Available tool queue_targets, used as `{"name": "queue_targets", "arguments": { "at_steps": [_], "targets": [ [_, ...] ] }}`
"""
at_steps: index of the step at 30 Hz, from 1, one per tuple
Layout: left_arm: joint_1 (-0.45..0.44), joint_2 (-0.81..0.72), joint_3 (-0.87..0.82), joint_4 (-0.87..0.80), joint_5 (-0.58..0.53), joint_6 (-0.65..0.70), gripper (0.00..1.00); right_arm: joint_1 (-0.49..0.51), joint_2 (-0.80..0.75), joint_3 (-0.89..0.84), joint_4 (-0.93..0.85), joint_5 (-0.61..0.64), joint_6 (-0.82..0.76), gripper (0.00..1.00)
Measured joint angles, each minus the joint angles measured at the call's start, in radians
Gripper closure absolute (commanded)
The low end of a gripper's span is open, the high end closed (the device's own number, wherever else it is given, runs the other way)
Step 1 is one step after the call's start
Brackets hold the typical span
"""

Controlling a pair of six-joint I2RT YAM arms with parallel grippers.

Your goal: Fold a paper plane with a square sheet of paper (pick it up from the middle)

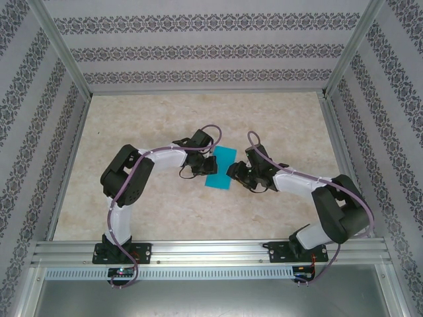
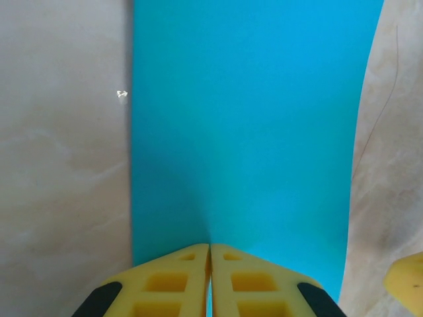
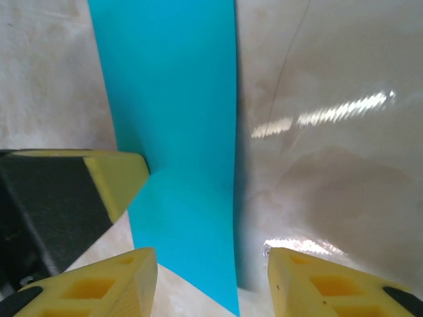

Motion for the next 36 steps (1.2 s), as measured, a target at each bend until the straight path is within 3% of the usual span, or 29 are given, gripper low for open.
{"name": "queue_targets", "arguments": {
  "at_steps": [12, 22, 27, 32, 36],
  "targets": [
    [0.005, 0.0, -0.007, 0.008, 0.01, -0.016, 0.9, 0.039, 0.056, 0.0, 0.049, -0.053, 0.041, 0.61],
    [0.007, 0.0, -0.009, 0.011, 0.016, -0.026, 0.9, 0.063, 0.077, -0.005, 0.079, -0.069, 0.059, 0.61],
    [0.007, 0.0, -0.012, 0.015, 0.02, -0.027, 0.9, 0.068, 0.077, -0.029, 0.107, -0.069, 0.076, 0.76],
    [0.007, -0.007, -0.022, 0.027, 0.029, -0.027, 0.88, 0.071, 0.066, -0.055, 0.141, -0.056, 0.12, 0.99],
    [0.007, -0.027, -0.047, 0.037, 0.061, -0.021, 0.84, 0.07, 0.041, -0.059, 0.13, -0.049, 0.145, 1.0]
  ]
}}
